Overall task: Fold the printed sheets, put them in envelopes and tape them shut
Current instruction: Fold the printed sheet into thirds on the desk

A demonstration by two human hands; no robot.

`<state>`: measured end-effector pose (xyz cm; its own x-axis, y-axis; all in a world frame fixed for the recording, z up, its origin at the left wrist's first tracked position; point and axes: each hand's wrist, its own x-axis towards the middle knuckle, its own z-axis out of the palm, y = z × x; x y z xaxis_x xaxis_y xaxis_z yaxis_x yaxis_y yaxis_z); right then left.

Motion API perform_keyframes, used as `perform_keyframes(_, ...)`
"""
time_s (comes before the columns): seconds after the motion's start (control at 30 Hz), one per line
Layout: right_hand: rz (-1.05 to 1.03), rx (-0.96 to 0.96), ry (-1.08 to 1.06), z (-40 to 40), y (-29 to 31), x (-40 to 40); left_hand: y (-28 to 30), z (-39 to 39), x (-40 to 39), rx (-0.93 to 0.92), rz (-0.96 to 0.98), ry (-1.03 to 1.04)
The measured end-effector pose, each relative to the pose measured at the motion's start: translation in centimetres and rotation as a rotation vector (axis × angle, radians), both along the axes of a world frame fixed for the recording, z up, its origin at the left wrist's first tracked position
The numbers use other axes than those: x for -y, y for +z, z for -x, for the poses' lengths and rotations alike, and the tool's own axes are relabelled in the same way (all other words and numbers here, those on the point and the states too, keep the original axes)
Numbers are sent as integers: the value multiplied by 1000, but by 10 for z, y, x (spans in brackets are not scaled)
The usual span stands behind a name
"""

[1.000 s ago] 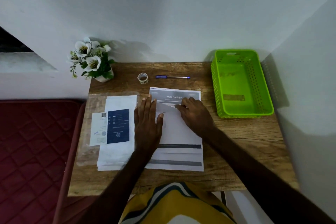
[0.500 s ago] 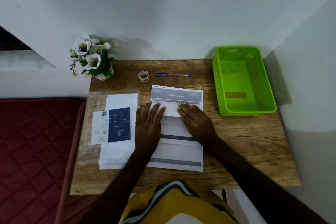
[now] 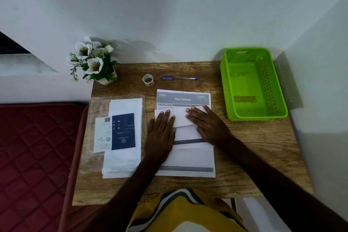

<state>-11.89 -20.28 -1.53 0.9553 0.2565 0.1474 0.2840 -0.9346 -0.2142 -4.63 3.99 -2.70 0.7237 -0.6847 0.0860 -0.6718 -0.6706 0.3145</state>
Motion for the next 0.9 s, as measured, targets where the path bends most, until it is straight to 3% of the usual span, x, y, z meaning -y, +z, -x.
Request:
perform_keyframes(0.23, -22, 99, -94, -12, 5, -30, 7, -8, 7, 2, 14, 30)
perform_keyframes(0.5, 7, -126, -300, -25, -1, -74, 10, -14, 12, -57, -110, 18)
perform_keyframes(0.9, 7, -321, -524, -1, 5, -20, 9, -17, 10, -30, -115, 33)
